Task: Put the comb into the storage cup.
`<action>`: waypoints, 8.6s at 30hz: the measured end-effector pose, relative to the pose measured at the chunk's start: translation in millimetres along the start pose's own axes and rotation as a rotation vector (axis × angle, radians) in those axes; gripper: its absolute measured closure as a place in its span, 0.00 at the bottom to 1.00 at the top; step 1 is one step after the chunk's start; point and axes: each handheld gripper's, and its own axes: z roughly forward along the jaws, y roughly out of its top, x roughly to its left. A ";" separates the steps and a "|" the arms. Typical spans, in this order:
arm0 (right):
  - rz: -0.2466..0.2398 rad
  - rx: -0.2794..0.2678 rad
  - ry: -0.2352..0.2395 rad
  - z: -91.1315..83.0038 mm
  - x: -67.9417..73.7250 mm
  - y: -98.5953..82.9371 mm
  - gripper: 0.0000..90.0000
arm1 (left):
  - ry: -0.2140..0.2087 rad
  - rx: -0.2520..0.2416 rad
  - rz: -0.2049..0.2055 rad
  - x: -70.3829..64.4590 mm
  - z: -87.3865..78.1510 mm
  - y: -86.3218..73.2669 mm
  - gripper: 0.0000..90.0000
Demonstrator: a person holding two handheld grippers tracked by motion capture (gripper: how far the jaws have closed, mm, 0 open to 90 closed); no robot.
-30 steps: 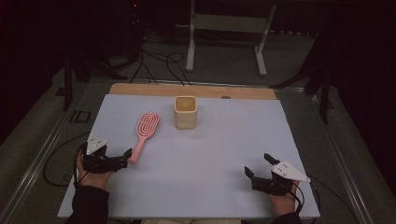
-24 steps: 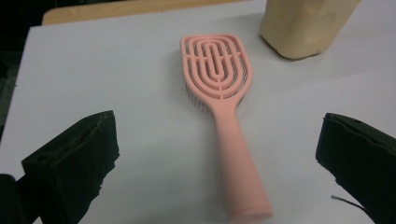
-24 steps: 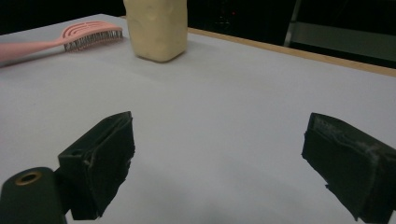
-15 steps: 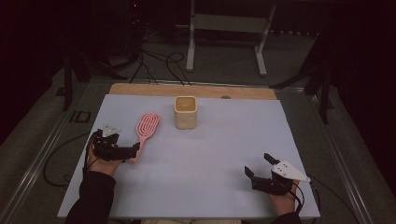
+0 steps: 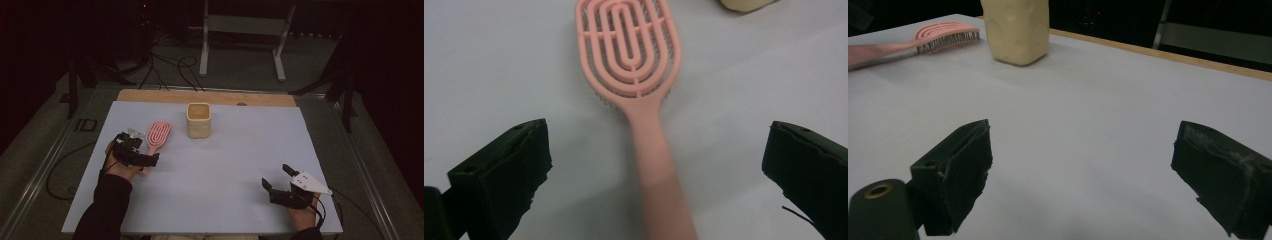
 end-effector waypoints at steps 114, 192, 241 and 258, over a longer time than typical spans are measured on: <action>-0.006 0.022 0.000 3.7 -0.6 -0.7 0.10 | -0.037 0.336 -0.045 7.6 49.5 47.8 0.79; -0.013 0.049 -0.004 7.4 2.4 -3.0 0.10 | -0.133 0.008 -0.123 11.9 3.2 39.3 0.80; 0.053 0.044 0.042 24.9 -2.6 34.5 0.10 | -0.246 -0.302 -0.014 -15.5 -29.1 18.7 0.81; 0.067 0.050 0.106 49.0 7.1 81.8 0.10 | -0.285 -0.360 0.022 -19.6 -35.2 15.8 0.81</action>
